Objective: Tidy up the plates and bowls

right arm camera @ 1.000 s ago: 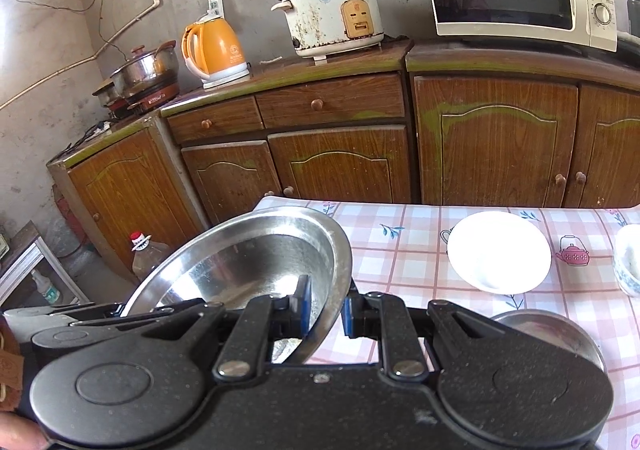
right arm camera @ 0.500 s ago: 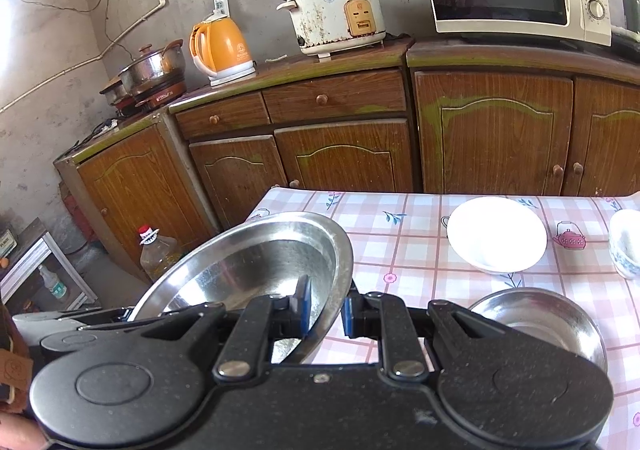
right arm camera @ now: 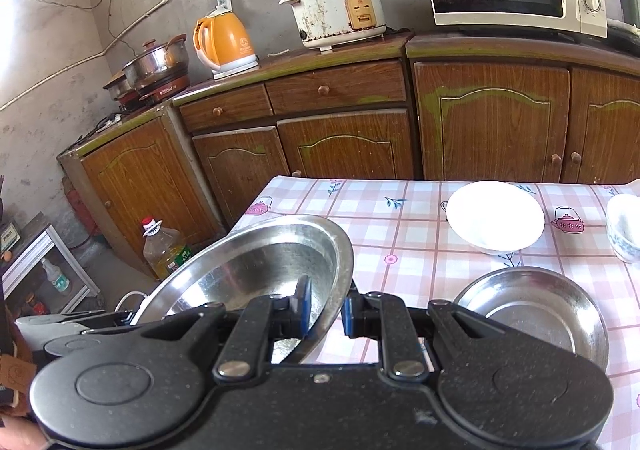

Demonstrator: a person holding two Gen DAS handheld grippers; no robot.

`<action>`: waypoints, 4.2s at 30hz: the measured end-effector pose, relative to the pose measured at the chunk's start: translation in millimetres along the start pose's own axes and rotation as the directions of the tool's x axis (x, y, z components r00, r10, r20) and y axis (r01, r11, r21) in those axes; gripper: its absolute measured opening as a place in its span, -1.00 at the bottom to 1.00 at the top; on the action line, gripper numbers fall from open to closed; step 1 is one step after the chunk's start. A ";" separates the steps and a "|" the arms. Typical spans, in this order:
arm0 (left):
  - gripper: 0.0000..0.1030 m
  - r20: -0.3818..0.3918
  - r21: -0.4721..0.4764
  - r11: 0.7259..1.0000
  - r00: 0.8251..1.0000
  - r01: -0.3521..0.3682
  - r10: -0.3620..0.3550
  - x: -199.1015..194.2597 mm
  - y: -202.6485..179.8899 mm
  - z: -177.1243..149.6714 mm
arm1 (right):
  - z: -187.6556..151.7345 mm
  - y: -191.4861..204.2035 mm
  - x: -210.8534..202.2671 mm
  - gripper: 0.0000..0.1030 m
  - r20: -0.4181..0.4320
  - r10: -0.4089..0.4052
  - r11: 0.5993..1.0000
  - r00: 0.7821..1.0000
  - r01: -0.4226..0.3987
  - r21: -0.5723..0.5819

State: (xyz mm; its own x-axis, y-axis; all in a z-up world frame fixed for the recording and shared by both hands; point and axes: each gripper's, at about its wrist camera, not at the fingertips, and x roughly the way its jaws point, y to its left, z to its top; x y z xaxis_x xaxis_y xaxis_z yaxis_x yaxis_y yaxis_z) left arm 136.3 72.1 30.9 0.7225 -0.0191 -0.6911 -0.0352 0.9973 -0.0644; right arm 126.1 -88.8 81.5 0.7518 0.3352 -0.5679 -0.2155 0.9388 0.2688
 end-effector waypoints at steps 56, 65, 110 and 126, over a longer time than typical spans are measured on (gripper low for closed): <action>-0.27 0.003 0.011 0.999 0.999 0.037 -0.037 -27.4 -21.6 -60.9 | -63.4 -20.9 -53.3 -0.58 0.015 0.014 1.000 1.000 -0.013 -0.007; -0.27 -0.006 0.030 0.998 0.999 0.055 -0.054 -29.4 -31.6 -70.7 | -75.3 -31.4 -64.5 -0.58 0.015 0.002 1.000 1.000 -0.002 0.018; -0.27 -0.094 0.151 0.977 0.986 0.152 -0.139 -22.7 -103.7 -114.9 | -126.8 -109.8 -112.2 -0.58 0.013 -0.099 0.983 0.995 0.096 0.155; -0.28 -0.136 0.190 0.962 0.975 0.198 -0.174 -18.4 -131.7 -138.3 | -151.6 -140.0 -129.9 -0.58 -0.005 -0.143 0.970 0.990 0.141 0.200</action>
State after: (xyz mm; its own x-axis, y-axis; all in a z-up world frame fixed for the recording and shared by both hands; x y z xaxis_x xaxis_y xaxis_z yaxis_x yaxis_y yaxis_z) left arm 32.1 -68.6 -47.4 0.6173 -0.2017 -0.7605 0.2406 0.9687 -0.0616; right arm -35.8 -251.7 -0.3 0.7718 0.1982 -0.6042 0.0216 0.9415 0.3364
